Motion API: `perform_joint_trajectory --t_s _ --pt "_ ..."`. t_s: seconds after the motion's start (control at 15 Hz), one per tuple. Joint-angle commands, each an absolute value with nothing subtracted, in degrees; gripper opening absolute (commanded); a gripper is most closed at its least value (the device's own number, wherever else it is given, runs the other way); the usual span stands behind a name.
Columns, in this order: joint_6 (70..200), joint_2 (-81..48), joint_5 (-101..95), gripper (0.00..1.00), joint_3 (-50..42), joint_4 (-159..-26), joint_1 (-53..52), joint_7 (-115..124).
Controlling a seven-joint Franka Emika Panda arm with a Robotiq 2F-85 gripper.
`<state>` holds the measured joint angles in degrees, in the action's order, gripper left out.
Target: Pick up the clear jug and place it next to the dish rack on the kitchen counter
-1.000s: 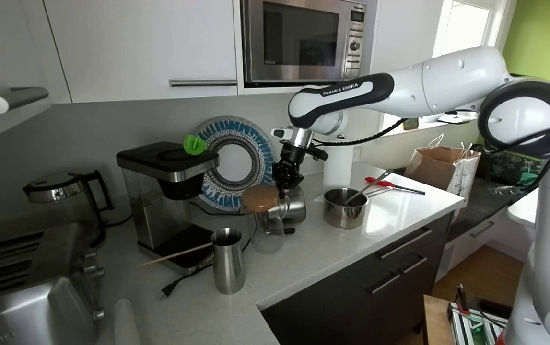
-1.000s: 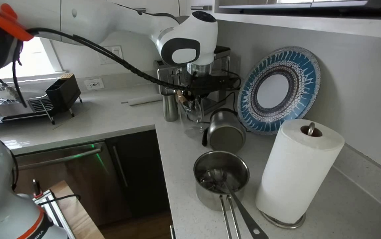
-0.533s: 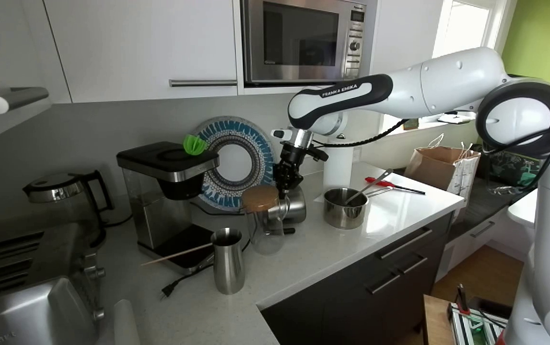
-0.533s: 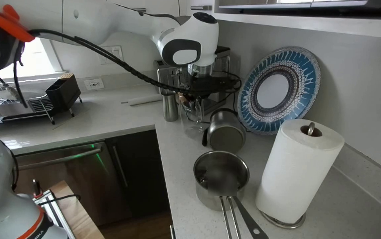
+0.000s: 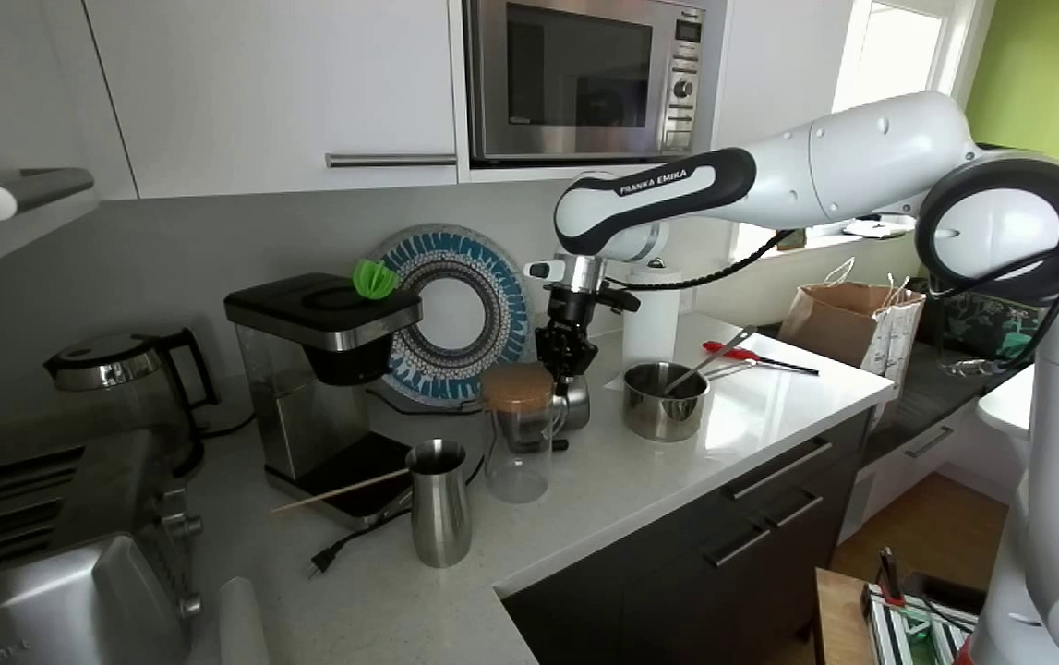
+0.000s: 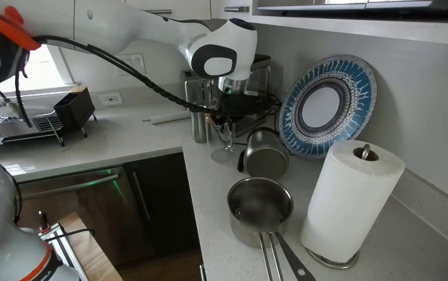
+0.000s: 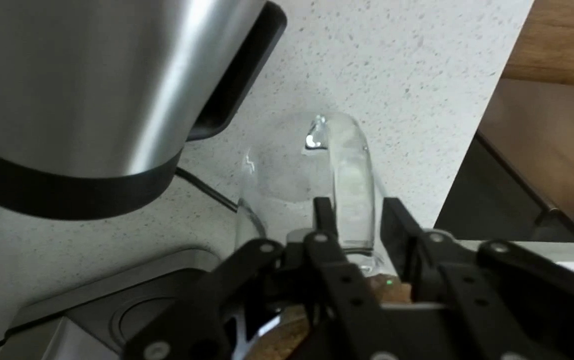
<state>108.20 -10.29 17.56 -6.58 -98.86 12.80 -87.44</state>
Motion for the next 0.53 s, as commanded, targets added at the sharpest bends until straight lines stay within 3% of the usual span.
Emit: perform_joint_trajectory --t_s 0.0,0.33,0.47 --pt "104.9 -10.58 14.75 0.62 -6.74 -98.01 12.57 -85.76" --pt "109.51 -9.6 15.12 0.99 -6.68 -99.43 12.32 -83.46" --pt "111.14 -9.39 14.76 1.0 -6.59 -100.09 12.11 -81.87"
